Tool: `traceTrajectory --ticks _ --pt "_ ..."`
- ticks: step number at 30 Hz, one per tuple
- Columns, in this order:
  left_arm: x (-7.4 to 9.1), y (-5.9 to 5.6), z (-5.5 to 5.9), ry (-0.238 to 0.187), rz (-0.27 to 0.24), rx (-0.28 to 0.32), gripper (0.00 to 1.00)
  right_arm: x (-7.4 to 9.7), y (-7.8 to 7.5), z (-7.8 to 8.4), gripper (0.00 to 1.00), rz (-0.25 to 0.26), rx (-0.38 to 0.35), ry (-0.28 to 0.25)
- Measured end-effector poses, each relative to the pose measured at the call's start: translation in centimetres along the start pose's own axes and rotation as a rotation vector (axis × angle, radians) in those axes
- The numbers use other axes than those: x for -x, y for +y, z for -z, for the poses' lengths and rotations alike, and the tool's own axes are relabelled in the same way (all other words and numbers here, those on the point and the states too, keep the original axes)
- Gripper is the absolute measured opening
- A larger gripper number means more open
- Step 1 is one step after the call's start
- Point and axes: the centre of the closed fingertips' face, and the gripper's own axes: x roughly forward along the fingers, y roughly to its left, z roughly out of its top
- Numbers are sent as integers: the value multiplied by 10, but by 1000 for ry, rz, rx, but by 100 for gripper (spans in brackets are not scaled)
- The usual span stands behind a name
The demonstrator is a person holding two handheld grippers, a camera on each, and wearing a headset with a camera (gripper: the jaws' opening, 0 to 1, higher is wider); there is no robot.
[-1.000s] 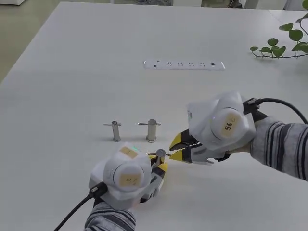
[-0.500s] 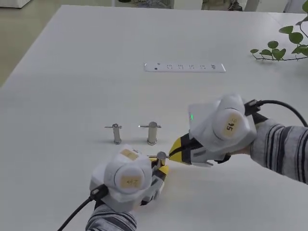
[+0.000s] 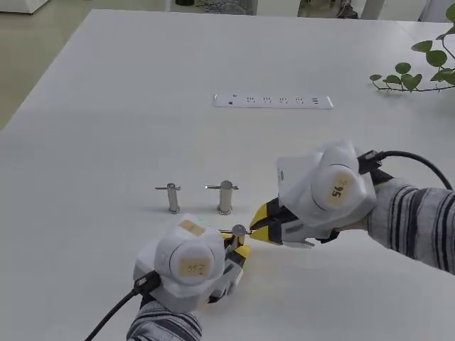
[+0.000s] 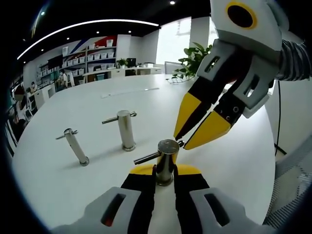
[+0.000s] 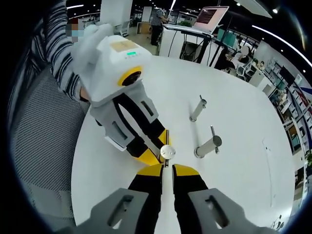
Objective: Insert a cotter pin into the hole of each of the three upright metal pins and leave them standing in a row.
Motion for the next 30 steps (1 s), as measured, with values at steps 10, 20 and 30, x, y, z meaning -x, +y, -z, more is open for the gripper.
traceTrajectory --ticks 10,20,30 --pt "12 1 0 6 24 -7 30 -4 1 -8 11 -13 -72 -24" --pt "35 4 -2 -2 28 -30 45 -21 2 -15 14 -36 -159 -52" --pt "49 10 -6 -22 27 -7 58 -27 0 -12 10 -43 -198 -51"
